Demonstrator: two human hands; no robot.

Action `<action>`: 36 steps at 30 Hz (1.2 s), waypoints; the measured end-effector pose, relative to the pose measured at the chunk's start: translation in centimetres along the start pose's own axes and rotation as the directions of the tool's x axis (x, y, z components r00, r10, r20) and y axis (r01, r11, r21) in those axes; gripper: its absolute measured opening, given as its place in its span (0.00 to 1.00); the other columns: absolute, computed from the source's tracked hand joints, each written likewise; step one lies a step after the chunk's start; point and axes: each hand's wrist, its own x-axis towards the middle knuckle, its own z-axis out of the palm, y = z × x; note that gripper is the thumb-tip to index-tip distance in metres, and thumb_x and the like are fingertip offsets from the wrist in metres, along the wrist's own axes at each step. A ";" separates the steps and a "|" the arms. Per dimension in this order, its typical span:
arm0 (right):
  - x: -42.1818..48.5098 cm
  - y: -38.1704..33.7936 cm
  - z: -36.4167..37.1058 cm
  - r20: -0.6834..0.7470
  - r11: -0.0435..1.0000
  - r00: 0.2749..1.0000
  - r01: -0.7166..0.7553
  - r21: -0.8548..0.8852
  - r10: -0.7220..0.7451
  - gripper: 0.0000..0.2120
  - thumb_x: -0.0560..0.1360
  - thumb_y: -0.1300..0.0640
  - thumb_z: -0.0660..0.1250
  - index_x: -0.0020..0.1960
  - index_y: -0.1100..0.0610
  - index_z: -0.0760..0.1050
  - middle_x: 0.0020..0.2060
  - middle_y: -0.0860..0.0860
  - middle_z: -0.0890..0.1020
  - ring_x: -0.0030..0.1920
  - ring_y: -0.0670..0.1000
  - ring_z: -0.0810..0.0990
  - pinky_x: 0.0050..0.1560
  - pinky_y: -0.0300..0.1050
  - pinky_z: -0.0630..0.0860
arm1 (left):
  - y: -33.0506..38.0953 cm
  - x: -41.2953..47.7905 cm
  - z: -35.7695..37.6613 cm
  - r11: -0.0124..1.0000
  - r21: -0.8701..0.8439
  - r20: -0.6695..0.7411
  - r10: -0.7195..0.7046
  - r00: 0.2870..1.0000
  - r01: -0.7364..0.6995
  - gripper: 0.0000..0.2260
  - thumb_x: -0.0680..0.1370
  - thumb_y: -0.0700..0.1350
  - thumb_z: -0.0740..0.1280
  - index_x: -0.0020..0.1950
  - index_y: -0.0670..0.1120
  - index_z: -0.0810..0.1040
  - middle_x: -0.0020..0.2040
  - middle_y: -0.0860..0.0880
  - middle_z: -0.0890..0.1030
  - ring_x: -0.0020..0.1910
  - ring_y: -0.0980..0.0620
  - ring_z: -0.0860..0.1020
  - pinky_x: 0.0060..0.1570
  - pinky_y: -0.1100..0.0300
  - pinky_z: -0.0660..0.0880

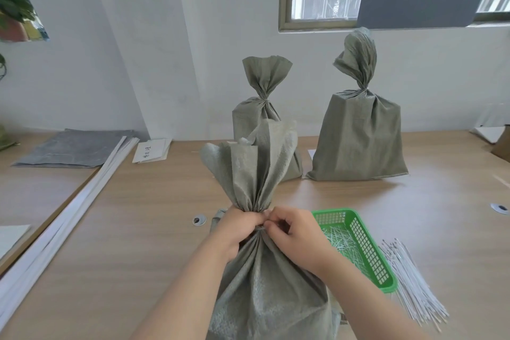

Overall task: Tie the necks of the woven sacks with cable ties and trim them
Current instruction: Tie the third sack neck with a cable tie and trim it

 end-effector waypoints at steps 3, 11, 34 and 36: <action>-0.2 0.8 -0.4 0.044 0.996 0.997 -0.069 0.054 0.066 0.11 0.74 0.62 0.67 0.34 0.59 0.72 0.28 0.39 0.76 0.45 0.43 0.83 0.39 0.46 0.73 | -0.6 -0.2 0.0 0.990 -0.141 0.073 0.039 0.997 -0.029 0.06 0.76 0.36 0.72 0.52 0.39 0.85 0.46 0.41 0.87 0.45 0.46 0.85 0.40 0.57 0.80; 0.0 1.0 -1.3 0.092 0.968 0.973 -0.223 0.114 0.213 0.17 0.76 0.52 0.70 0.31 0.56 0.72 0.23 0.43 0.68 0.26 0.42 0.64 0.30 0.35 0.61 | -1.0 -0.3 -1.1 0.991 -0.088 0.196 0.111 0.974 -0.096 0.13 0.62 0.48 0.83 0.39 0.46 0.84 0.40 0.46 0.83 0.41 0.50 0.81 0.37 0.59 0.75; 0.8 1.3 -2.2 0.309 0.672 0.866 -0.500 0.546 0.393 0.10 0.75 0.73 0.62 0.48 0.65 0.81 0.38 0.55 0.84 0.37 0.48 0.80 0.38 0.38 0.77 | -1.3 0.2 -1.0 0.968 -0.249 0.180 0.034 0.983 0.013 0.10 0.65 0.38 0.80 0.44 0.49 0.87 0.44 0.45 0.85 0.52 0.45 0.79 0.59 0.48 0.71; 0.6 1.5 -2.3 0.306 0.679 0.878 -0.478 0.557 0.367 0.08 0.75 0.72 0.65 0.49 0.65 0.81 0.38 0.54 0.85 0.38 0.49 0.81 0.39 0.38 0.78 | -1.3 0.2 -1.0 0.963 -0.267 0.160 0.021 0.987 0.023 0.10 0.64 0.39 0.80 0.40 0.50 0.87 0.42 0.48 0.84 0.50 0.46 0.78 0.51 0.55 0.71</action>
